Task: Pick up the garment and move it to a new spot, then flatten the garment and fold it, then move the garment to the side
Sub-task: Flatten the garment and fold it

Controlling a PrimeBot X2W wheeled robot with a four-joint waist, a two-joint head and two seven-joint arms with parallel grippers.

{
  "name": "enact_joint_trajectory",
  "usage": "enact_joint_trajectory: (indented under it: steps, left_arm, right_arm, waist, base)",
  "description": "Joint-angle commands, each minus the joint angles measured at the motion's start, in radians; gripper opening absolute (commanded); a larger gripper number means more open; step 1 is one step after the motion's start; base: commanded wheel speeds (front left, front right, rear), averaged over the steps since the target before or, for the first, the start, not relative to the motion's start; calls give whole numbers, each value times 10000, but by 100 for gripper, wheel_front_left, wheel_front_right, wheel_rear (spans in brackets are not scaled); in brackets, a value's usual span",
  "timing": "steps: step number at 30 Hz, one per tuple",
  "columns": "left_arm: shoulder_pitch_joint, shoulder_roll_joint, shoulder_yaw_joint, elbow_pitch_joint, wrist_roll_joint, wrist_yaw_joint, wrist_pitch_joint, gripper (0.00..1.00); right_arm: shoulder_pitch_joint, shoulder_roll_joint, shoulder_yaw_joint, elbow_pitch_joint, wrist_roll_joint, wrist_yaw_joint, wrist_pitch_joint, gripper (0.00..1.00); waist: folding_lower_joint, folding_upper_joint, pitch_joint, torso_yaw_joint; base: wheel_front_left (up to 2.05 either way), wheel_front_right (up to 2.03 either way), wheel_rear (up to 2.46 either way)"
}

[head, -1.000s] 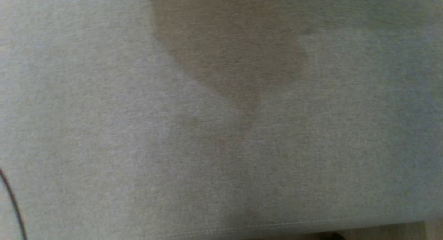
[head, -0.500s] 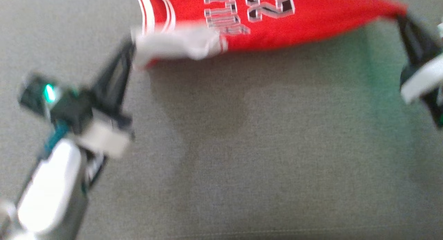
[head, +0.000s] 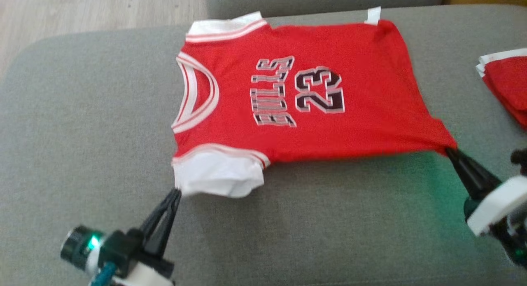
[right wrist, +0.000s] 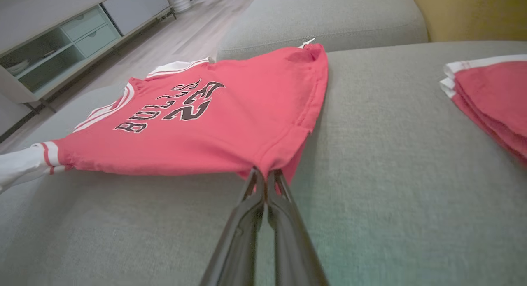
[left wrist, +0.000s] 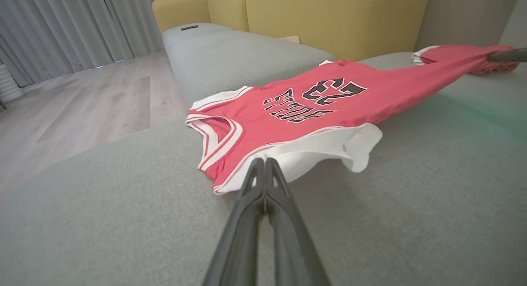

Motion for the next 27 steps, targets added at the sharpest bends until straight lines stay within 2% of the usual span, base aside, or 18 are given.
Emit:
enact_joint_trajectory:
  steps: [1, 10, 15, 21, 27]
  left_arm:
    - [-4, 65, 467, -384, 86, 39, -51, 0]
    - [1452, 23, 514, -755, -34, -94, -51, 0]
    - [1465, -16, 645, -939, -246, -194, -51, 0]
    - [-306, -100, 641, -421, 181, -202, -51, 0]
    - [-2449, -159, 571, 764, 679, -209, -49, 0]
  right_arm:
    - [484, -506, -193, -217, 9, 67, -37, 0]
    - [2172, -742, -1139, -862, -277, 67, 343, 0]
    - [2604, -526, -1856, -1003, -555, 67, 606, 0]
    - [2074, 313, -2649, -745, -1081, 67, 1277, 0]
    - [870, 865, -2964, -387, -1542, 67, 1822, 0]
  waist:
    - [0, -1, -148, -21]
    - [0, -1, -367, -98]
    - [0, -1, -362, -105]
    - [0, -1, 137, -67]
    - [0, -1, 746, -65]
  base:
    - [0, 0, 0]
    - [0, 0, 0]
    - [0, 0, 0]
    - [0, 0, 0]
    - [0, 0, 0]
